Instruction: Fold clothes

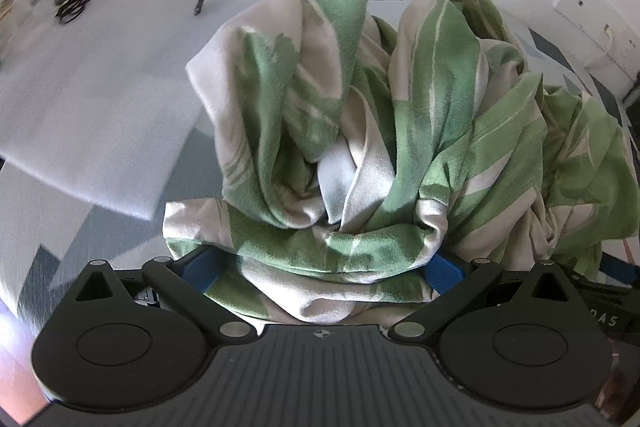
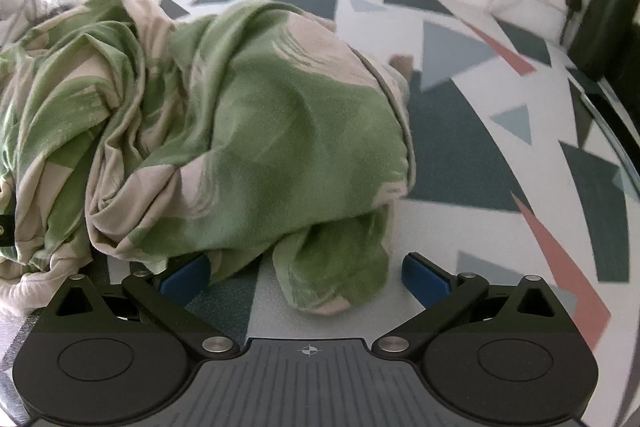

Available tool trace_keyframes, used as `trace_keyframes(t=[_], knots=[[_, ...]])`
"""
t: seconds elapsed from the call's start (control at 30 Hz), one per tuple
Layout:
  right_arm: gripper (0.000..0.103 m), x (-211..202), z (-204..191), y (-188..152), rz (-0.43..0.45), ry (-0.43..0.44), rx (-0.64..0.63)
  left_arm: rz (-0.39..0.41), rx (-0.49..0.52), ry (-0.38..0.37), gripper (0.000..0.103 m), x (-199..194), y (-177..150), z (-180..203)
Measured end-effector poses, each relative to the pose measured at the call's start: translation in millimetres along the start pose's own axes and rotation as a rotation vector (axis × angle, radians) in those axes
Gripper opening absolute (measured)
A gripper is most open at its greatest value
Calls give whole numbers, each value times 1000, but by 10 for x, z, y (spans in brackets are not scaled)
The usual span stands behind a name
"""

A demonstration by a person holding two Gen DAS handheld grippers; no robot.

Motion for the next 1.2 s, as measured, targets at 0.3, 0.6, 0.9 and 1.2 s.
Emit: trace_keyframes(t=[0.3,0.6,0.9,1.2], knots=[[102,-669,148,352,142,-96,108,18,104,-82,103,26,50,-52],[78,-982,-72,940,227,-79,20,-7,137,-132,103,74,181,-39],[76,-754,-608,1432,255,87,-100,-14,-69,-340,102,-24,372,-317],[40,-19,-730,1383,151,198,-128,253,-275,-301,102,-560,433,-660]])
Point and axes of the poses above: each gripper's, at about its wrist camera, not at the fingertips, and x roughly the way its jaws point, z to its right, y to its top, the point moved 6 cm from there along x, roughly the way its jaws point, and after that the axes turned 1 degree about -y, right-handed, at the moved point
